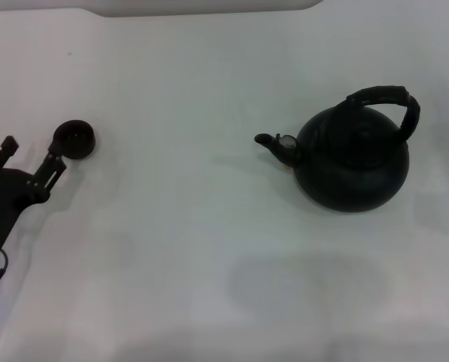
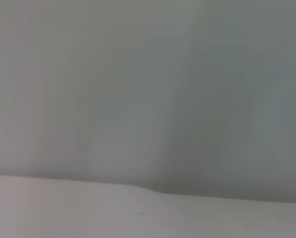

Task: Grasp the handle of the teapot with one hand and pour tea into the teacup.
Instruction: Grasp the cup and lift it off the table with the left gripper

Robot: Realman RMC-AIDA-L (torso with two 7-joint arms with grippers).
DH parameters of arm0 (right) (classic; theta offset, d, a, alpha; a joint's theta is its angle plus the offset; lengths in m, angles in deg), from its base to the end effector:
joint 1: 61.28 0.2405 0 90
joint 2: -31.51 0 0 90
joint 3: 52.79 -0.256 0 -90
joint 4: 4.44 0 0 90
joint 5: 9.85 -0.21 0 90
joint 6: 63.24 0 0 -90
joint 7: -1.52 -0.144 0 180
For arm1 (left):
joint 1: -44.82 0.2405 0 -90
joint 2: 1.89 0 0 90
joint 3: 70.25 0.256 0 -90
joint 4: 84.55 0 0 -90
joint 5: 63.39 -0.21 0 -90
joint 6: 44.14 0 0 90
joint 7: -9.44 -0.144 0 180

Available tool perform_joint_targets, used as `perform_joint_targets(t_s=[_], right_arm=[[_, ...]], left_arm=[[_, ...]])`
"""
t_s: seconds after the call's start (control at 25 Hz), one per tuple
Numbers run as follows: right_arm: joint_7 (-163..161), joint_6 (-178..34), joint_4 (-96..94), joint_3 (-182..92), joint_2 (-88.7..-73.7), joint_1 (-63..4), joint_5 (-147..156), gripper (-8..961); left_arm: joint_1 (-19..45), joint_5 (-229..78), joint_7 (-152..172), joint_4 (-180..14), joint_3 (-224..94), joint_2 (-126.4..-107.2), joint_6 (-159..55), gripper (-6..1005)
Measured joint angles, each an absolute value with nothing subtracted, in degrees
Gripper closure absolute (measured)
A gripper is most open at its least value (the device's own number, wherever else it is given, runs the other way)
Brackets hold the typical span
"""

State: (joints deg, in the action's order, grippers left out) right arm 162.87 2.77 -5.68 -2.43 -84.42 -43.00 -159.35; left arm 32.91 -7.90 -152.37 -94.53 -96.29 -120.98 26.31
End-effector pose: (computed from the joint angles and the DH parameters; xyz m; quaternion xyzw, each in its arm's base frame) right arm 0.4178 0.2701 0.0255 -0.6473 0.3330 0.2258 0.6474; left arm -0.3651 0.2337 -0.0528 -0.7280 -0.3284 -0.2931 0.5256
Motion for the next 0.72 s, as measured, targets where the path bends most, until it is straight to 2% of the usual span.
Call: perform_joint_targets(t_s=[0.72], right_arm=[[162.71, 1.82, -5.35, -2.43, -84.41, -42.7, -159.36, 85]], left_arm=[[29.49, -8.45, -152.37, -93.1, -96.66, -121.07, 25.51, 214]])
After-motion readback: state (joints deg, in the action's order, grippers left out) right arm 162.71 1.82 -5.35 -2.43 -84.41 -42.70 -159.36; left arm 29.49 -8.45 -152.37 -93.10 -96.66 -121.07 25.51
